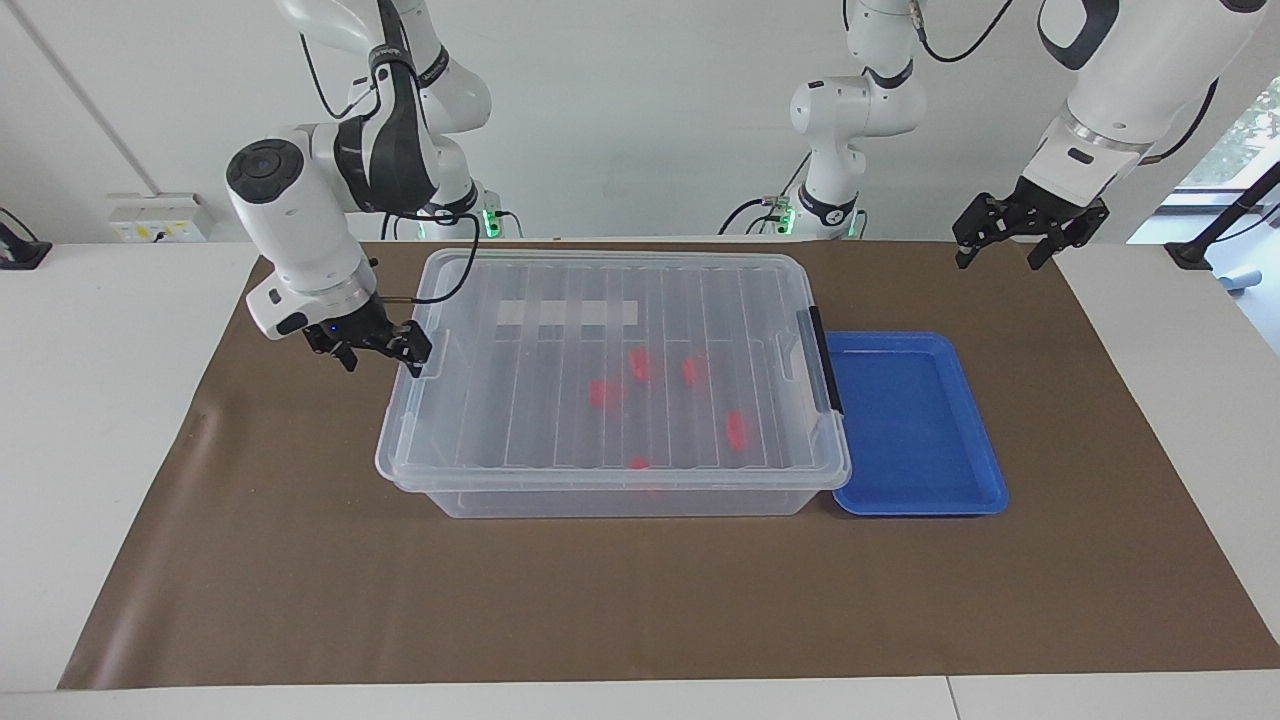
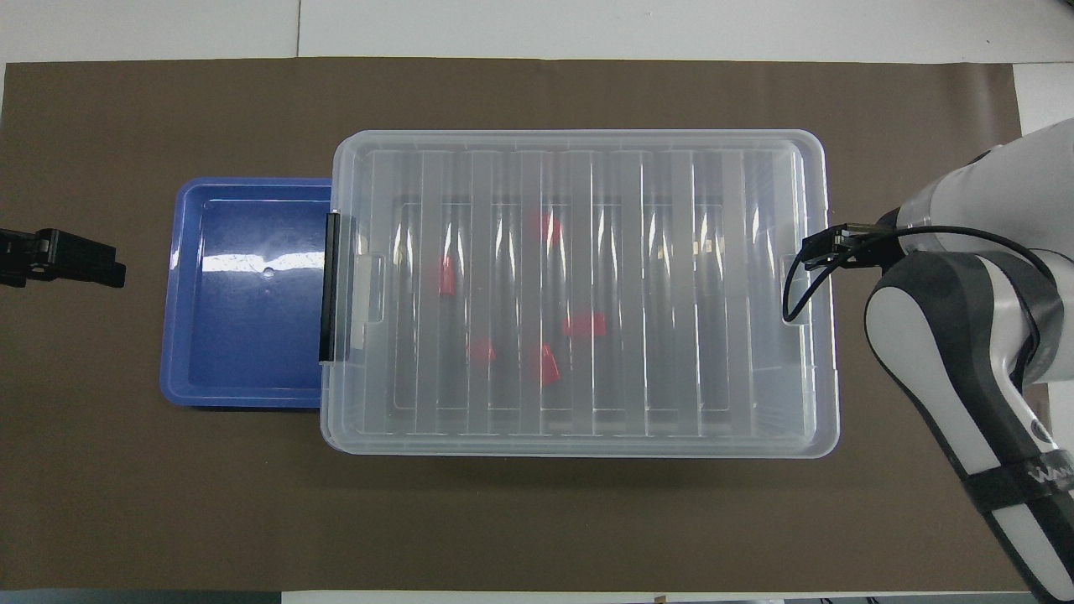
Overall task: Place red block in blue tray from box
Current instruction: 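Grasp the clear lid edge farthest from the tray with the right gripper, then slide the clear lid away from the tray with the right gripper, then reach into the opened box and grasp a red block with the left gripper, then carry the red block over the blue tray with the left gripper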
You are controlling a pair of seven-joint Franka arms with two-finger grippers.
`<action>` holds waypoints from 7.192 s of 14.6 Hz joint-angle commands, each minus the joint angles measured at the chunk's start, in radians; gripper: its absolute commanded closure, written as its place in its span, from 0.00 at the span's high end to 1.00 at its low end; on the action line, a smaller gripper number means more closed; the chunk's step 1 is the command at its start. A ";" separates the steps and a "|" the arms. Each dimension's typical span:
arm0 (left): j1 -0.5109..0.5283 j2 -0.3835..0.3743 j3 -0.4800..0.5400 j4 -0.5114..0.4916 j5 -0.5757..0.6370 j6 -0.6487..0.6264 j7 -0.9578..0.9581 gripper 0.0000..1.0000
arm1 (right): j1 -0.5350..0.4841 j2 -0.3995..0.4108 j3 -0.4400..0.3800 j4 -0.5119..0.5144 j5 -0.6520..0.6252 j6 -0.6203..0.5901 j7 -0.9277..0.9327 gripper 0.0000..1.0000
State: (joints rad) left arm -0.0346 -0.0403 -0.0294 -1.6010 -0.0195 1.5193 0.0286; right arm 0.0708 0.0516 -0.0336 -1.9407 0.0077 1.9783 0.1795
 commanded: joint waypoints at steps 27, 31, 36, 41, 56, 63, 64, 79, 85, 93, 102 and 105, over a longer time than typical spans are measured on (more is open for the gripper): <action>-0.008 -0.021 0.011 -0.019 -0.014 0.004 0.007 1.00 | -0.011 -0.006 -0.312 -0.018 0.002 0.065 -0.558 1.00; -0.018 -0.020 -0.006 -0.019 -0.005 0.012 -0.001 1.00 | -0.008 0.011 -0.299 0.029 0.006 0.045 -0.543 1.00; -0.137 -0.026 -0.035 -0.072 -0.005 0.122 -0.131 1.00 | -0.002 0.014 -0.194 0.270 0.017 -0.230 -0.368 1.00; -0.298 -0.015 -0.035 -0.184 -0.005 0.273 -0.222 1.00 | 0.000 -0.010 -0.146 0.384 0.015 -0.516 -0.246 1.00; -0.433 0.229 -0.035 -0.353 -0.003 0.745 -0.400 1.00 | 0.014 -0.041 -0.143 0.365 0.006 -0.481 -0.216 1.00; -0.442 0.319 -0.035 -0.399 0.000 0.875 -0.460 1.00 | 0.014 -0.041 -0.150 0.365 0.005 -0.483 -0.218 1.00; -0.444 0.329 -0.035 -0.401 0.000 0.889 -0.463 1.00 | 0.014 -0.041 -0.152 0.365 0.005 -0.483 -0.219 1.00; -0.435 0.166 -0.029 -0.386 0.027 0.664 -0.498 0.00 | 0.014 -0.041 -0.151 0.365 0.003 -0.483 -0.218 1.00; -0.418 0.002 -0.024 -0.364 0.027 0.489 -0.489 0.00 | 0.012 -0.041 -0.157 0.361 -0.003 -0.469 -0.248 1.00; -0.196 -0.099 -0.024 -0.499 0.027 0.542 -0.250 0.00 | 0.006 -0.047 -0.287 0.251 -0.002 -0.302 -0.452 0.00; -0.030 -0.033 -0.024 -0.691 0.027 0.832 0.086 0.00 | 0.007 -0.036 -0.299 0.031 0.002 -0.044 -0.468 0.00; -0.030 0.052 -0.024 -0.705 0.027 0.935 0.088 0.00 | 0.007 -0.035 -0.296 0.028 0.006 -0.038 -0.468 0.00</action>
State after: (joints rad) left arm -0.0697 -0.0412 -0.0500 -2.2932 -0.0014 2.3716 0.0991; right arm 0.0804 0.0376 -0.3359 -1.8889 0.0108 1.9212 -0.2850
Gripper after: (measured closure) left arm 0.665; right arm 0.991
